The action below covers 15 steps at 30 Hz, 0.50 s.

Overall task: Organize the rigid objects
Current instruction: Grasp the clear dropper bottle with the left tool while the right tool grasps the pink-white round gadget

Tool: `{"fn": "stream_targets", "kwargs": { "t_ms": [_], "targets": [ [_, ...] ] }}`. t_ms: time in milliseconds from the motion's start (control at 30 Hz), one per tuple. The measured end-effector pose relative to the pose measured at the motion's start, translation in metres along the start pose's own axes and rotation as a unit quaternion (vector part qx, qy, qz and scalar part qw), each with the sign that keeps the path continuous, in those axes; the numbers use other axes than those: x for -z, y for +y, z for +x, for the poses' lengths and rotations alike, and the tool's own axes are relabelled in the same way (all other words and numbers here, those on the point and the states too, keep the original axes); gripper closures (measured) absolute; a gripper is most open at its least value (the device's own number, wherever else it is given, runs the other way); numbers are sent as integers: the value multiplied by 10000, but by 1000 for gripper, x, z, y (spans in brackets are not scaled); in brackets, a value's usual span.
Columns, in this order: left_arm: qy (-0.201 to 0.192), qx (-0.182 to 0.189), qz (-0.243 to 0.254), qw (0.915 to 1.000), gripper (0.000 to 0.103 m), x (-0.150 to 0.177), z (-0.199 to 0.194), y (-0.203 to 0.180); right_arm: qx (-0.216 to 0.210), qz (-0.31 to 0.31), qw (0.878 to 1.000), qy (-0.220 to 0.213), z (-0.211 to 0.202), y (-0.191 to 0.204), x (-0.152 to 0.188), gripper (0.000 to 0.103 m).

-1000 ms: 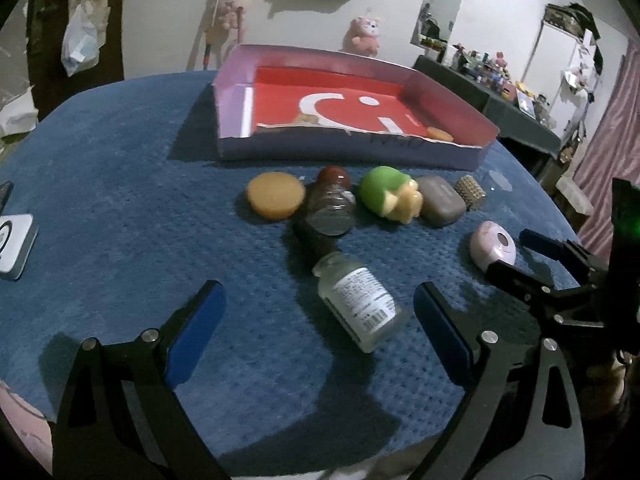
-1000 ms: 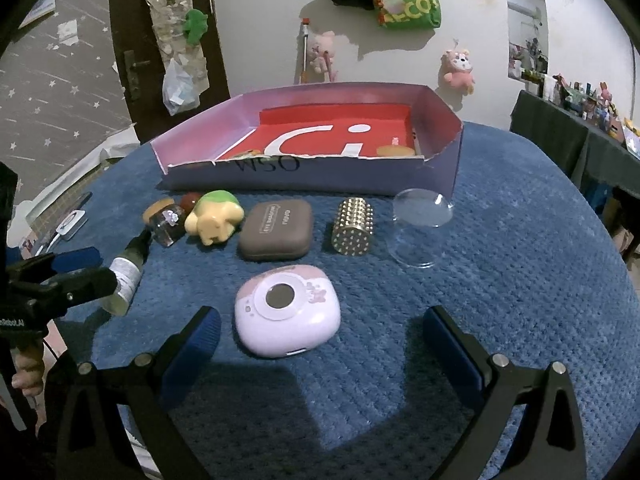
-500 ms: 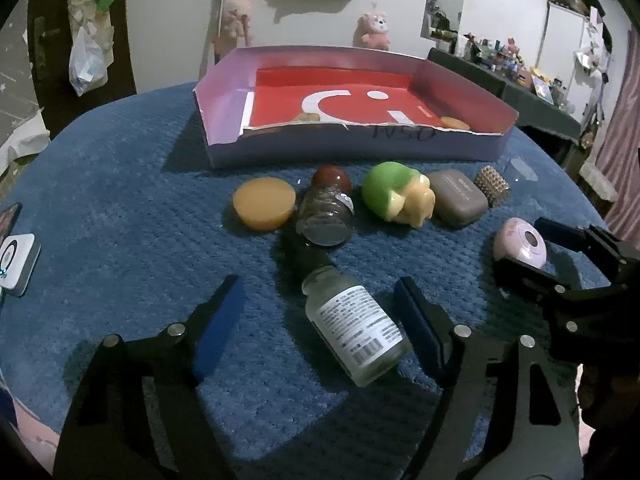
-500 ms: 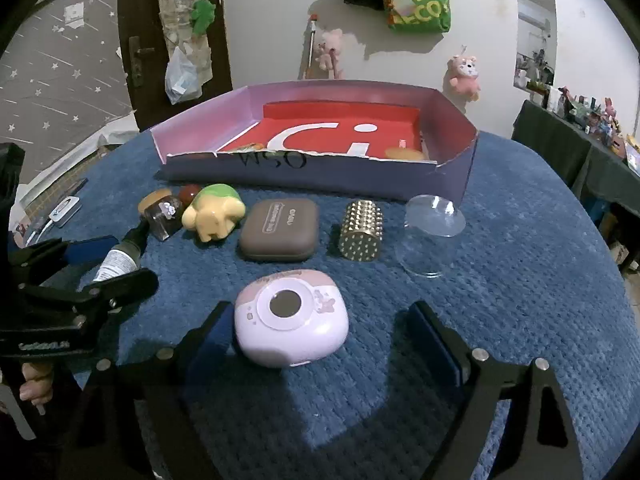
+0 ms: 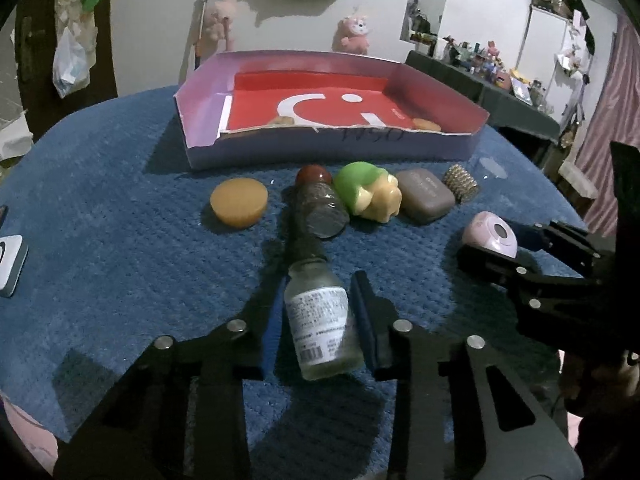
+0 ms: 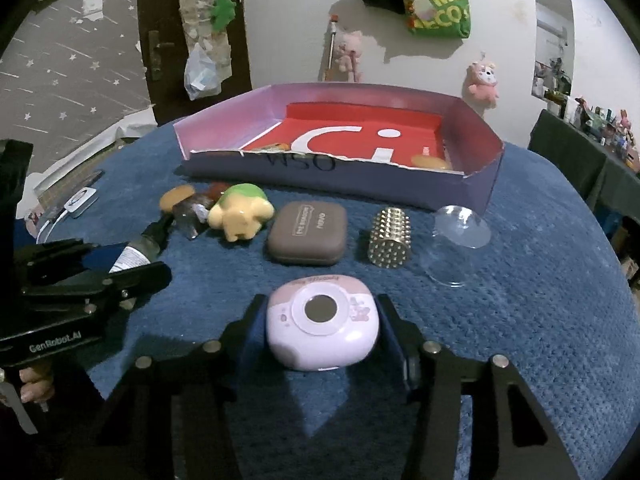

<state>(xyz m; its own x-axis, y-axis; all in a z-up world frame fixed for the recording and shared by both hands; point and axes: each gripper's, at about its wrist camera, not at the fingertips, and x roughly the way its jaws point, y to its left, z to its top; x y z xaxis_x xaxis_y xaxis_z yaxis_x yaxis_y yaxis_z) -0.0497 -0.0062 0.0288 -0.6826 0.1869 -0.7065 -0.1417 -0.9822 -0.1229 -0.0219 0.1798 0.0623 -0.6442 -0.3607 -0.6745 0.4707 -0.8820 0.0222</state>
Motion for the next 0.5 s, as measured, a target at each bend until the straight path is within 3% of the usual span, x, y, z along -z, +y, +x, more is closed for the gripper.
{"fn": "stream_targets", "kwargs": {
  "t_ms": [100,500],
  "targets": [
    [-99,-51,41,9999,75,-2,-5,1,-161,139,9998,-58,-5,-3,-1,47],
    [-300,-9,-6,9995,76,-8,-21,8,-150,102,9995,-241,-17,0,-8,47]
  ]
}}
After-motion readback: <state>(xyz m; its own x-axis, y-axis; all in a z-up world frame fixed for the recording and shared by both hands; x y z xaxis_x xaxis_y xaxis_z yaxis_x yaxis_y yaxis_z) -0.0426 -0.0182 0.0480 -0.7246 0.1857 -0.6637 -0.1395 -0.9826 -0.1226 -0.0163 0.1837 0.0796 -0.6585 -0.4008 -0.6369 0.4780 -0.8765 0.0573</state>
